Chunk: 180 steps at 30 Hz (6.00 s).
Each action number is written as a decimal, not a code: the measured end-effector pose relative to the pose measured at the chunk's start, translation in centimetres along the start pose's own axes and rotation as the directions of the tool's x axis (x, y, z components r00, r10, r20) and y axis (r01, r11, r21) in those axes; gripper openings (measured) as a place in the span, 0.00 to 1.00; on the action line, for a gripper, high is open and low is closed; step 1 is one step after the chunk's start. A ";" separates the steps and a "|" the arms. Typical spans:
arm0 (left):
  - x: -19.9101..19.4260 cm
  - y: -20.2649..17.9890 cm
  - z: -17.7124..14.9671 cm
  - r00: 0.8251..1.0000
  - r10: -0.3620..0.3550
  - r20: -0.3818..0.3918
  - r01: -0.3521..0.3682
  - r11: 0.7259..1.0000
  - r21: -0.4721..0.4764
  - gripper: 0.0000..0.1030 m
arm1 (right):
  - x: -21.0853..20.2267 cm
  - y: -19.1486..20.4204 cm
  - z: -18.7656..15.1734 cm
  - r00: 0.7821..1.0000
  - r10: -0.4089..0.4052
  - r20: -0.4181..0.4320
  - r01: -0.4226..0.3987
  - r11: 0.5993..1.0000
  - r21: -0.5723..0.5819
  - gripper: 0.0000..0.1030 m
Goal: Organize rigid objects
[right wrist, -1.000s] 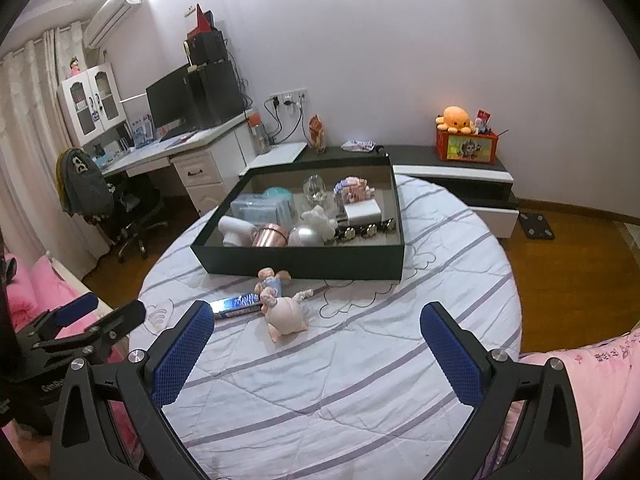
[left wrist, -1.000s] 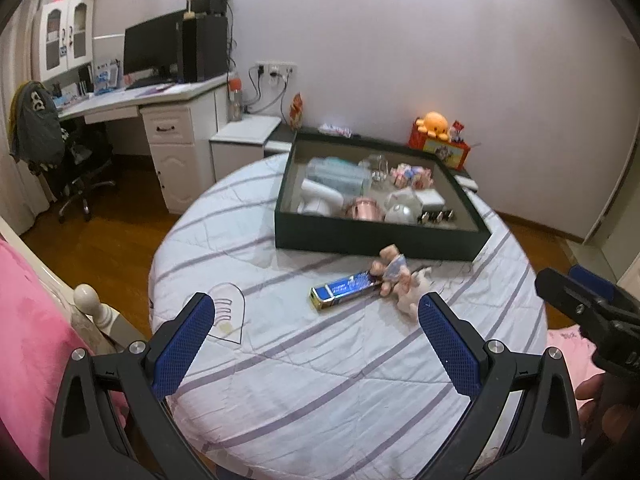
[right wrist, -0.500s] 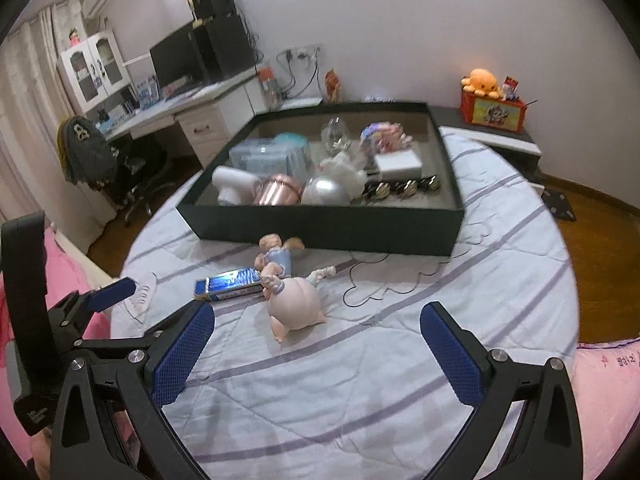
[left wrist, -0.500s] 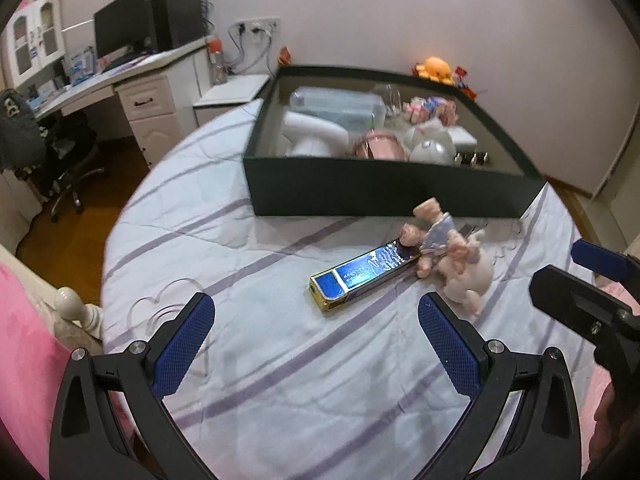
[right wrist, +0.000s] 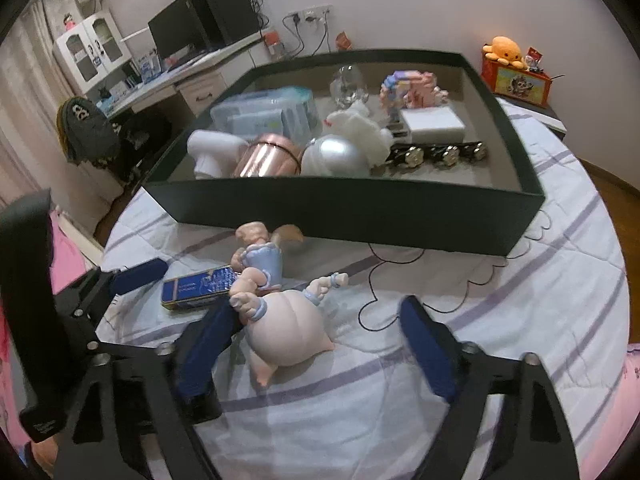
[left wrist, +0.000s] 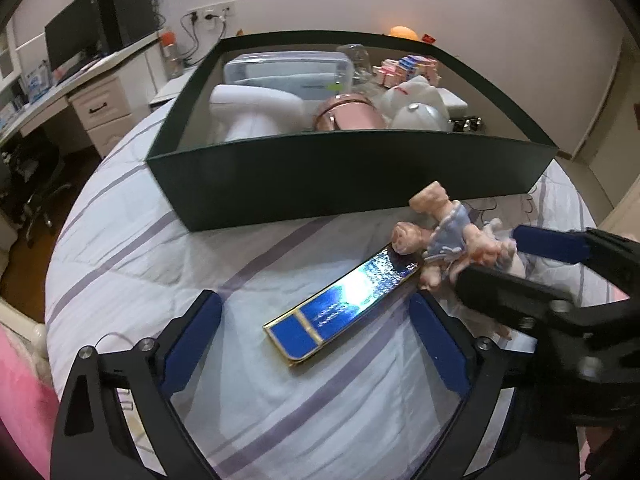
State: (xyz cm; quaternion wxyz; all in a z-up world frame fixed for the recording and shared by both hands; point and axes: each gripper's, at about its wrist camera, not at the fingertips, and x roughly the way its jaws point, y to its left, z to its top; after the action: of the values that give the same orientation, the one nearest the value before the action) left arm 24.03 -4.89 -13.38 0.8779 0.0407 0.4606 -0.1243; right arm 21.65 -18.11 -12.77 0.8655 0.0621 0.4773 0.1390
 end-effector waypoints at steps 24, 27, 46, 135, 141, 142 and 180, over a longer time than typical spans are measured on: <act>-0.9 0.4 -0.1 0.999 -0.031 0.032 0.031 0.999 -0.013 0.22 | 0.6 0.8 -0.2 1.000 -0.020 -0.016 0.018 0.996 -0.088 0.42; -0.5 0.5 0.2 0.999 -0.018 0.036 0.019 1.000 -0.021 0.27 | 0.9 0.6 0.1 1.000 -0.010 -0.016 0.009 0.997 -0.078 0.42; -1.7 1.2 -0.7 0.999 -0.030 0.043 0.035 0.991 -0.129 0.19 | 0.1 0.4 -1.0 1.000 0.001 -0.015 -0.002 0.997 -0.083 0.44; -17.1 0.4 3.6 0.902 0.232 0.365 -0.163 0.964 -0.211 1.00 | -13.0 -0.9 4.2 0.933 -0.114 0.342 0.086 0.992 0.096 1.00; -23.3 -1.7 -2.0 0.860 0.243 0.449 -0.157 0.963 -0.221 1.00 | -19.7 1.5 -2.0 0.873 -0.179 0.453 0.148 0.984 0.103 1.00; -24.0 -2.0 -2.9 0.855 0.246 0.457 -0.160 0.962 -0.220 1.00 | -20.7 1.9 -3.0 0.864 -0.193 0.464 0.164 0.981 0.103 1.00; -32.0 -6.2 -14.8 0.836 0.235 0.496 -0.156 0.968 -0.197 1.00 | -30.2 7.8 -15.9 0.786 -0.219 0.578 0.239 0.970 0.042 1.00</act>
State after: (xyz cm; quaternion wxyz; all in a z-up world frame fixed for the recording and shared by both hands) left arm -6.82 -2.29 4.61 0.9775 -0.0127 0.2103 -0.0056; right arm -8.44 -20.12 5.05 0.9805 0.0286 0.1936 0.0153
